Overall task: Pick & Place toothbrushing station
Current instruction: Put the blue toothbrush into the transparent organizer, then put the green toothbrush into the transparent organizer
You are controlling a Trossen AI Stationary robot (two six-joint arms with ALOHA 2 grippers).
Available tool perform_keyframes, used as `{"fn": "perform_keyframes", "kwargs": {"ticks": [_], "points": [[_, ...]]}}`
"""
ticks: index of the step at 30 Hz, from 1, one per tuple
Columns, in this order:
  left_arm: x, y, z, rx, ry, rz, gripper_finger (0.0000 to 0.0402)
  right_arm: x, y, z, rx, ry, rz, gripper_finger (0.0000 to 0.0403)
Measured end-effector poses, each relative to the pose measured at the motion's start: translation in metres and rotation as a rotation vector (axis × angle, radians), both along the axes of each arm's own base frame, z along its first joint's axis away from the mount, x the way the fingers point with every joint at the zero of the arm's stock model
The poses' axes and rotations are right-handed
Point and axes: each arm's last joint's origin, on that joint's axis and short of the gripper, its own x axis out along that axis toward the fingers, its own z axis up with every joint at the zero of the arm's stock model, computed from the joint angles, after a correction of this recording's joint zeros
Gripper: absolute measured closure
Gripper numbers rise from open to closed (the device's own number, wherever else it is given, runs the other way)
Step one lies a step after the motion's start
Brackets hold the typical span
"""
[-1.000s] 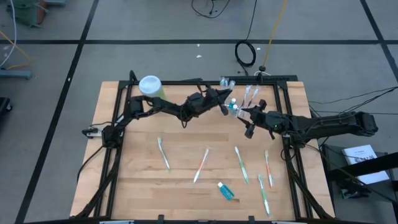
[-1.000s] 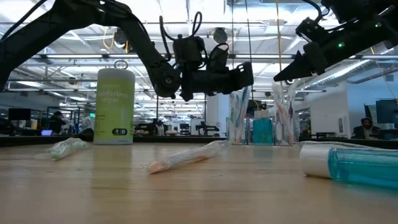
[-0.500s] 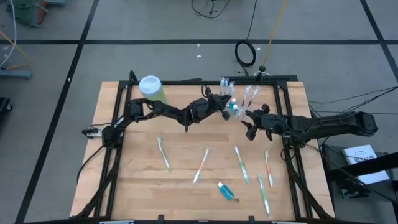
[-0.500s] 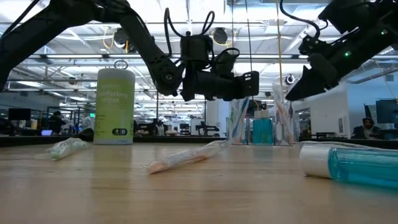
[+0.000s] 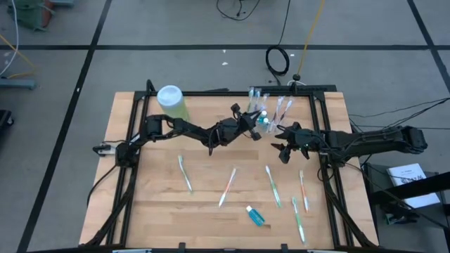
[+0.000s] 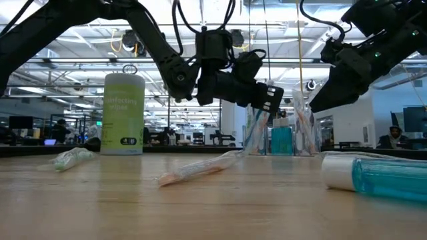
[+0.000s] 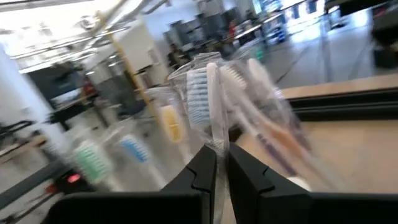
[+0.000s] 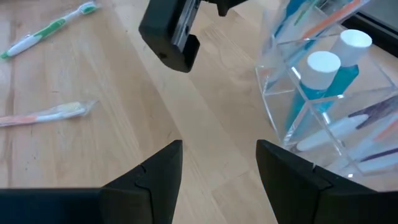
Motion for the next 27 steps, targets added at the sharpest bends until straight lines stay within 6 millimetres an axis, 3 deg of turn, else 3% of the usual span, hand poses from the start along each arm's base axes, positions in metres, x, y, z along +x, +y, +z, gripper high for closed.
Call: {"fn": "perform_keyframes", "kwargs": {"ticks": [8, 16, 22, 27], "points": [[-0.003, -0.002, -0.001, -0.075, -0.045, 0.213, 0.0367, 0.0, 0.0, 0.001, 0.0, -0.007, 0.0, 0.0206], [-0.008, -0.002, 0.001, -0.143, 0.108, 0.236, 0.028, 0.001, 0.0, 0.001, -0.01, -0.011, 0.006, 0.0206], [-0.016, 0.001, 0.028, -0.224, 0.101, 0.253, 0.0206, 0.001, 0.0, 0.002, -0.022, -0.014, 0.013, 0.0206], [-0.031, -0.002, 0.062, -0.236, 0.174, 0.26, 0.0173, 0.002, 0.0, 0.003, -0.023, -0.033, 0.013, 0.0206]]}}
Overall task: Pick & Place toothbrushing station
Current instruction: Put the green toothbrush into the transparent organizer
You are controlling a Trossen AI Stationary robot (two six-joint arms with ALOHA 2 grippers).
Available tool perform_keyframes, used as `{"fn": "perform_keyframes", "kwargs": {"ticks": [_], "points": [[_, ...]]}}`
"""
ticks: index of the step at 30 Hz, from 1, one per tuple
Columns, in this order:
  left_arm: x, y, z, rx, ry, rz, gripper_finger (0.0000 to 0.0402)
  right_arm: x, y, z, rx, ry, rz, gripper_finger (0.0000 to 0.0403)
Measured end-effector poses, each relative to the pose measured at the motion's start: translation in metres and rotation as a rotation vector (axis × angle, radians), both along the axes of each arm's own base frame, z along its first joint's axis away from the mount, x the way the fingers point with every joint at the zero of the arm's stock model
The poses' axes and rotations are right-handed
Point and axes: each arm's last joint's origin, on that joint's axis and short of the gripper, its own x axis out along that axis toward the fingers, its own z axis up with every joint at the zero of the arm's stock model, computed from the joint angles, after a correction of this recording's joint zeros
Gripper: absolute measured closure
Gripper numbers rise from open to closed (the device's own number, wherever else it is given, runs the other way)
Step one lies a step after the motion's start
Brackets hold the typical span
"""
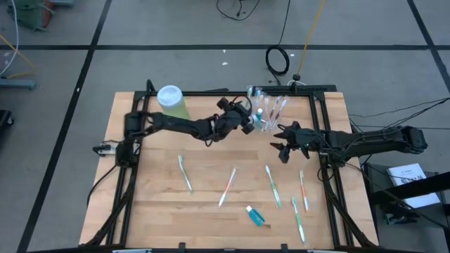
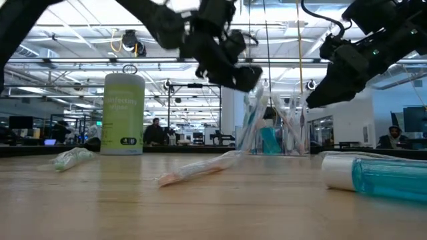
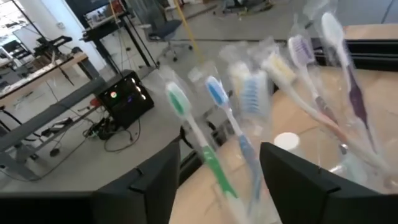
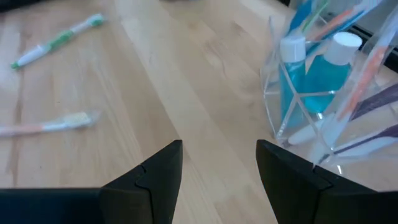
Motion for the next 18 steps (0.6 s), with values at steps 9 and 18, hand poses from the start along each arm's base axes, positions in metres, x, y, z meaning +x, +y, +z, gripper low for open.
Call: {"fn": "perform_keyframes", "kwargs": {"ticks": [9, 18], "points": [[-0.059, -0.013, 0.084, -0.089, 0.151, -0.129, 0.0167, 0.012, 0.005, 0.009, 0.011, -0.147, 0.022, 0.0208], [-0.141, -0.02, 0.152, -0.273, 0.093, -0.308, 0.0167, 0.051, 0.032, 0.016, 0.003, -0.291, 0.192, 0.0247]]}}
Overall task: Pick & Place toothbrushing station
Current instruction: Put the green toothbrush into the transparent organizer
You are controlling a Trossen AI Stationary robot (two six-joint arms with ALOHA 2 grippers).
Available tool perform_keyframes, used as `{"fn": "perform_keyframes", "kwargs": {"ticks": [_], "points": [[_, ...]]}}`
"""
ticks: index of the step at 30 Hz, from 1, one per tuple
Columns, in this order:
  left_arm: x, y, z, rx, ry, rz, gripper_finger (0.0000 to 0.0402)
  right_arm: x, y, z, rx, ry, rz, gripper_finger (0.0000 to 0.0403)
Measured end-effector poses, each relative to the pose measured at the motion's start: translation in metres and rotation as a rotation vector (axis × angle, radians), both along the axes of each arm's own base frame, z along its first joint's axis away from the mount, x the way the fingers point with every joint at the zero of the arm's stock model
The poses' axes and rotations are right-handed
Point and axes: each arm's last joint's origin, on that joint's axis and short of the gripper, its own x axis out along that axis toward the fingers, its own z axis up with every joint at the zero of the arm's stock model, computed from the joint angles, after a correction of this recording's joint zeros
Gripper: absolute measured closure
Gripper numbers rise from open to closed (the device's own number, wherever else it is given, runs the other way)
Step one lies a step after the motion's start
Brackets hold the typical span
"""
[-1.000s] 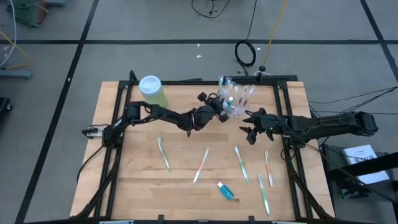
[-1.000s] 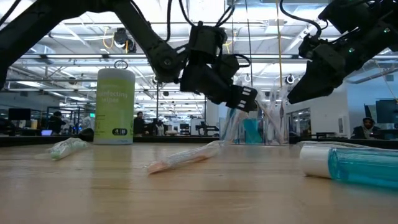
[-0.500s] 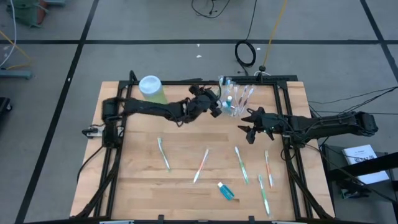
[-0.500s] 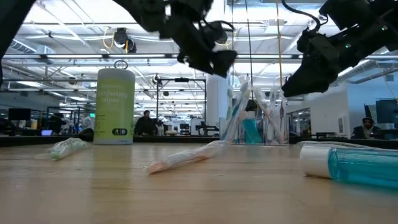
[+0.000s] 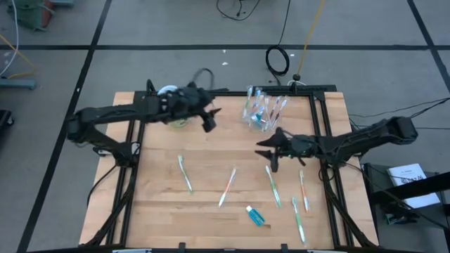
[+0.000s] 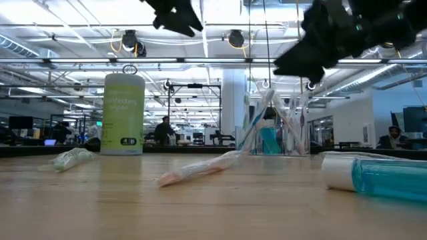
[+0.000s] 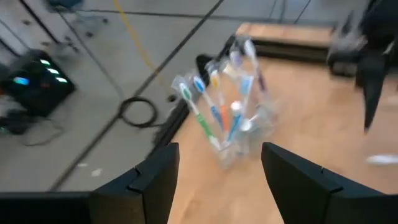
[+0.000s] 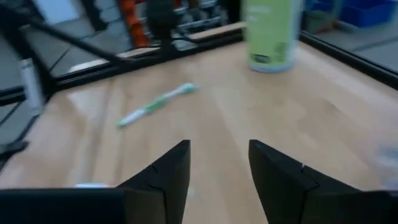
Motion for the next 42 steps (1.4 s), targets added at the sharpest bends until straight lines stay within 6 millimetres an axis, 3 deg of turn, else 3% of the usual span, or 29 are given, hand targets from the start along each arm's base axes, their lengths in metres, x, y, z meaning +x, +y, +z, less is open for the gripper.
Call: {"fn": "perform_keyframes", "kwargs": {"ticks": [2, 4, 8, 11, 16, 23, 31, 42], "points": [[-0.014, 0.003, -0.001, -0.051, -0.039, -0.021, 0.0167, 0.015, 0.01, 0.009, -0.027, 0.029, 0.036, 0.0255], [-0.025, 0.006, -0.013, -0.086, -0.038, -0.026, 0.0167, 0.032, 0.021, 0.014, -0.056, 0.109, 0.04, 0.026], [-0.037, 0.006, -0.045, -0.146, -0.08, -0.014, 0.0167, 0.056, 0.037, 0.012, -0.085, 0.323, 0.041, 0.0263], [-0.038, 0.002, -0.066, -0.179, -0.112, -0.089, 0.0167, 0.064, 0.043, 0.006, -0.026, 0.438, 0.025, 0.0262], [-0.037, -0.007, -0.085, -0.218, -0.145, -0.204, 0.0167, 0.054, 0.049, -0.018, 0.092, 0.665, 0.004, 0.025], [-0.038, -0.011, -0.096, -0.214, -0.141, -0.22, 0.0167, 0.024, 0.039, -0.028, 0.272, 0.929, -0.276, 0.0237], [-0.039, -0.011, -0.102, -0.224, -0.135, -0.216, 0.0167, 0.024, 0.044, -0.035, 0.488, 0.914, -0.309, 0.024], [-0.039, -0.012, -0.102, -0.24, -0.139, -0.208, 0.0167, 0.016, 0.049, -0.053, 0.516, 0.876, -0.294, 0.0243]]}}
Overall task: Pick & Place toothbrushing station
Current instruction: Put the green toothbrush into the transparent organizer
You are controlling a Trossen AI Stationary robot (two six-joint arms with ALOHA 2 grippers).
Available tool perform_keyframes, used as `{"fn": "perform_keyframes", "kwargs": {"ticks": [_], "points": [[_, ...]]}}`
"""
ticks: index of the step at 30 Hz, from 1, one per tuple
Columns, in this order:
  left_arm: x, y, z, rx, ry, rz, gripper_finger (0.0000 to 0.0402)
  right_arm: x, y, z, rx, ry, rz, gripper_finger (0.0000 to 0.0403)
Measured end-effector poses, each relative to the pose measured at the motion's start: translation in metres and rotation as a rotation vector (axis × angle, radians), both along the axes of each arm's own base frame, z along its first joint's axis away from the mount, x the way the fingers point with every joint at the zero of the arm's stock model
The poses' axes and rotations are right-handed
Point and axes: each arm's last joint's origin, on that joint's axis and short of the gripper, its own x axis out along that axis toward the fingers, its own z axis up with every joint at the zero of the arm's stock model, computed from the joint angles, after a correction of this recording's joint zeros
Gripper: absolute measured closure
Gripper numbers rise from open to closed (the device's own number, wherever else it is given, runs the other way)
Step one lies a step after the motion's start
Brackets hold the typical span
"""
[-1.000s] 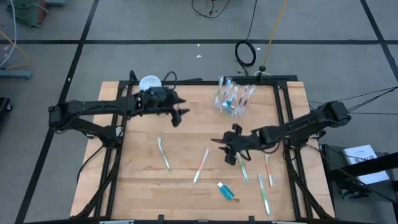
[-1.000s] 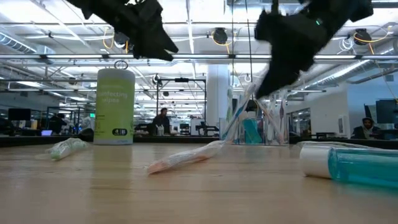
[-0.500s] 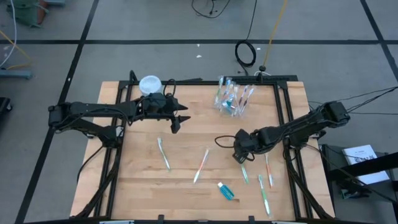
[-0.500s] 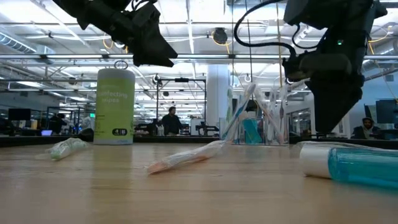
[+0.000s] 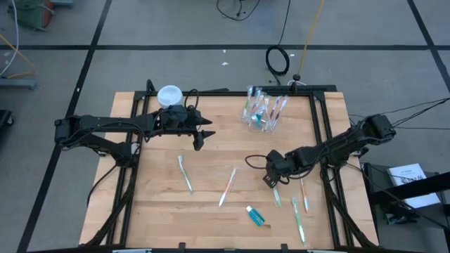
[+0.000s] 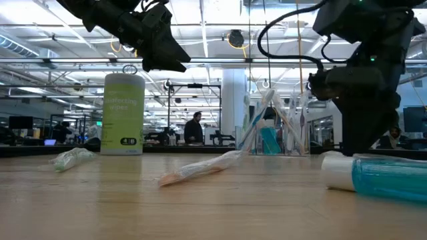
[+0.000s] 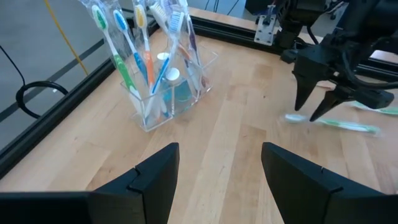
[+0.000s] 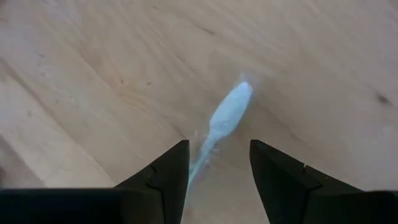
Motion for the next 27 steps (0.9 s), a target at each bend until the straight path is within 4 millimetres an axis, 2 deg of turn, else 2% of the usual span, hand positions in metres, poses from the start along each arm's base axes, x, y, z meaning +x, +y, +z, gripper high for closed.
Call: {"fn": "perform_keyframes", "kwargs": {"ticks": [8, 17, 20, 23, 27], "points": [[0.0, 0.0, 0.0, 0.001, 0.0, 0.001, 0.0167, -0.006, 0.0, -0.015, 0.012, -0.061, 0.023, 0.0258], [0.0, 0.0, 0.0, 0.002, -0.005, 0.002, 0.0167, -0.006, -0.002, -0.014, 0.014, -0.092, 0.03, 0.0367], [0.0, 0.0, 0.0, 0.005, -0.004, 0.001, 0.0167, -0.005, -0.005, -0.004, 0.012, -0.153, 0.055, 0.0393], [0.0, 0.0, 0.0, 0.021, 0.0, -0.007, 0.0167, -0.001, -0.01, 0.011, -0.012, -0.281, 0.08, 0.0386], [0.0, 0.0, 0.0, 0.022, -0.001, -0.007, 0.0167, 0.002, -0.024, 0.042, -0.156, -0.502, 0.121, 0.039]]}}
